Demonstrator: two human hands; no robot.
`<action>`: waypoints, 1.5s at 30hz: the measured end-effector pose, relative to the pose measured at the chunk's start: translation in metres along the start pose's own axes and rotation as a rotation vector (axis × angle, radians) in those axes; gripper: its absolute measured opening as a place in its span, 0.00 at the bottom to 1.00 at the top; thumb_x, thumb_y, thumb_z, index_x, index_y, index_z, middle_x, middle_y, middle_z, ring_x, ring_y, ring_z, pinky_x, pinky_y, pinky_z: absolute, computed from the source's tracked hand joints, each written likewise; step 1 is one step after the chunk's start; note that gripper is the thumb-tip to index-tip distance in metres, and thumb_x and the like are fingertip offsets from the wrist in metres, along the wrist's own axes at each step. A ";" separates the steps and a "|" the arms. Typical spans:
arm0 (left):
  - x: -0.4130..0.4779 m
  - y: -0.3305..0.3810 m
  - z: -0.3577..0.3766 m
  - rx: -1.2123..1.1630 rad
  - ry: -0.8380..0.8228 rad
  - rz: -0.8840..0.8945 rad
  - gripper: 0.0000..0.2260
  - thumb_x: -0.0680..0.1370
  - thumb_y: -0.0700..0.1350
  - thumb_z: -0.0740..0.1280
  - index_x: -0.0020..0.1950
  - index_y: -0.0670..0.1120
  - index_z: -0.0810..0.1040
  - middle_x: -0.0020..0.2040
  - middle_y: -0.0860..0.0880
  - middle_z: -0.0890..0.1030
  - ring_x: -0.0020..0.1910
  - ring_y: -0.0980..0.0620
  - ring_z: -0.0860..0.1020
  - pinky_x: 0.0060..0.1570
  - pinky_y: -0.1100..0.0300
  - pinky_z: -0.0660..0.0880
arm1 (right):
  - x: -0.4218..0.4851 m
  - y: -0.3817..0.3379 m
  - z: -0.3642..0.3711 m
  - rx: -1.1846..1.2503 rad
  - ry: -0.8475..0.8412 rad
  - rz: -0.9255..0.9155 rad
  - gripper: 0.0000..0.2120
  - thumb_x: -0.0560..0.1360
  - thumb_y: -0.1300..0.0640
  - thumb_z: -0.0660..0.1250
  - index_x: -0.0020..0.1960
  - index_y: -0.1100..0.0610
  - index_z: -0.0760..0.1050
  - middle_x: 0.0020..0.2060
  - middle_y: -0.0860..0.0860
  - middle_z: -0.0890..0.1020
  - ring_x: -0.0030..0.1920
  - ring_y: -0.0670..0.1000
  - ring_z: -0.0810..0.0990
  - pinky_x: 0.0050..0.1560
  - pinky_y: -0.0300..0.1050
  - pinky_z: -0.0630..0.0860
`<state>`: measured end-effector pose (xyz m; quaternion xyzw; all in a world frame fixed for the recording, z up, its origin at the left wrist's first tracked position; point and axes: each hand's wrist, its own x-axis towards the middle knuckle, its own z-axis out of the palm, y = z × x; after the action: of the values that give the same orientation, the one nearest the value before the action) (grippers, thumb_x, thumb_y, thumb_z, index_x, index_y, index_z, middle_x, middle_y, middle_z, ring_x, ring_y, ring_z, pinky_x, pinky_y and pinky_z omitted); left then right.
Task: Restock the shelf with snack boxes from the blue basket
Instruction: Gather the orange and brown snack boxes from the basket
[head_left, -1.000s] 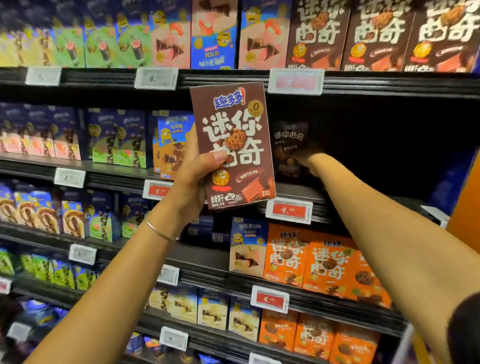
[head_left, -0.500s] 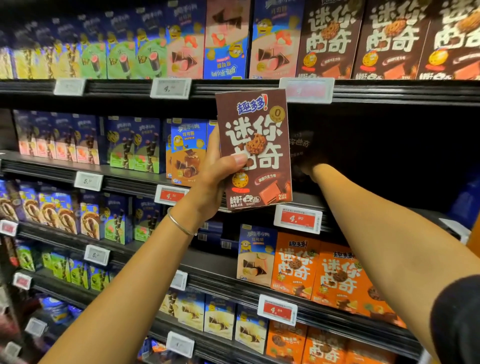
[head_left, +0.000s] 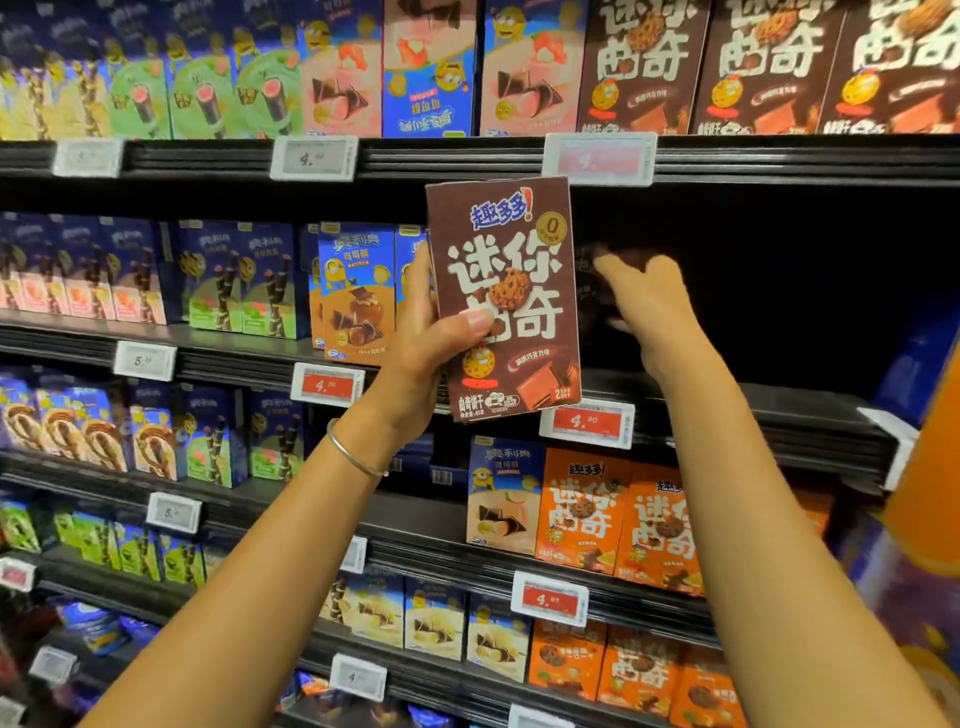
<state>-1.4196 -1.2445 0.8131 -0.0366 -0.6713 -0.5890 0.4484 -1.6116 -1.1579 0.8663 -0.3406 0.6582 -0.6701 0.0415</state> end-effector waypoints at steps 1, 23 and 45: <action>0.000 -0.002 0.000 0.023 0.009 0.019 0.45 0.67 0.51 0.73 0.80 0.41 0.60 0.65 0.37 0.79 0.60 0.40 0.83 0.53 0.48 0.83 | -0.017 -0.002 -0.003 0.032 -0.075 -0.068 0.27 0.76 0.37 0.65 0.68 0.53 0.72 0.63 0.49 0.80 0.62 0.49 0.80 0.62 0.53 0.78; 0.006 -0.007 0.022 0.089 0.158 0.052 0.52 0.71 0.77 0.64 0.85 0.51 0.53 0.79 0.46 0.71 0.71 0.47 0.79 0.65 0.44 0.81 | -0.118 0.015 0.011 0.268 -0.153 -0.177 0.20 0.78 0.41 0.67 0.66 0.48 0.71 0.56 0.46 0.84 0.53 0.43 0.85 0.45 0.35 0.81; 0.015 -0.004 0.001 0.231 0.380 0.100 0.27 0.85 0.53 0.65 0.82 0.48 0.60 0.73 0.46 0.76 0.65 0.51 0.82 0.56 0.58 0.83 | 0.010 0.063 -0.077 -0.110 0.015 0.049 0.21 0.74 0.43 0.73 0.62 0.52 0.73 0.54 0.49 0.84 0.49 0.48 0.86 0.50 0.49 0.83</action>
<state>-1.4318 -1.2517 0.8194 0.0935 -0.6351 -0.4815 0.5967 -1.6835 -1.1056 0.8210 -0.3212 0.7024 -0.6343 0.0342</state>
